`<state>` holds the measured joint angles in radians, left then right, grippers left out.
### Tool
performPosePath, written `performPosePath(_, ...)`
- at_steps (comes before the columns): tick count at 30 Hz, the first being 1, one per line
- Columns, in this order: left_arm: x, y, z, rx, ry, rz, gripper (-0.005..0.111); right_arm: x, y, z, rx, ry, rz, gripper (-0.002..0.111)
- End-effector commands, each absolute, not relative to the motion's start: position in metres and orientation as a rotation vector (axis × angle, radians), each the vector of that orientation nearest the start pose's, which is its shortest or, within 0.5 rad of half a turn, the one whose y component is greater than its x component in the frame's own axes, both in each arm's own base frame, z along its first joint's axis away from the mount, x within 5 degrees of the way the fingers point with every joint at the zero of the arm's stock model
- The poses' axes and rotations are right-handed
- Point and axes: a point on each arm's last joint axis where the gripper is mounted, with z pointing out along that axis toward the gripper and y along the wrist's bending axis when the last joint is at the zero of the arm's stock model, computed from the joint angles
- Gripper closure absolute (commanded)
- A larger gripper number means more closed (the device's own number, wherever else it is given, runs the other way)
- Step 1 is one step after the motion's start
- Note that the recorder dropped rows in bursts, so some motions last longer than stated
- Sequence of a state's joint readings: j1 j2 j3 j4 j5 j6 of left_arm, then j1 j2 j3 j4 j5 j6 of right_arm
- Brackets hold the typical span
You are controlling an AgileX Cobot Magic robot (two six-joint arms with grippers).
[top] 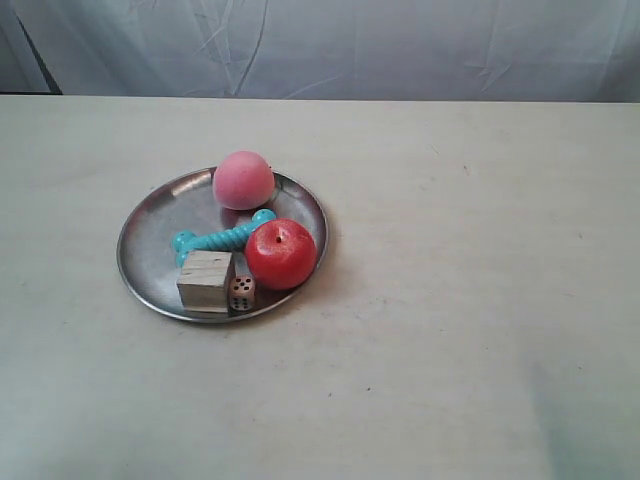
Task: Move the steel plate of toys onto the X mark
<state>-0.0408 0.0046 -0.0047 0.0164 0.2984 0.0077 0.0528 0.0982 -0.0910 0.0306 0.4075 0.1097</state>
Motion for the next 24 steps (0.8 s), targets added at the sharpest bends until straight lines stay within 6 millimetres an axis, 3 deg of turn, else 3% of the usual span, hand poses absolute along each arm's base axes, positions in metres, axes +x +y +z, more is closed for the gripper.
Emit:
performPosePath(1, 0.0547, -0.0016, 0.1876, 0.047, 1.765, -0.01, 0.106, 0.0568, 0.0039, 0.2008, 0.073, 1.891, 0.137, 0.107)
performPosePath(24, 0.0558, -0.0018, 0.1942, 0.046, 1.692, -0.011, 0.106, 0.0568, 0.0039, 0.2008, 0.073, 1.891, 0.137, 0.107)
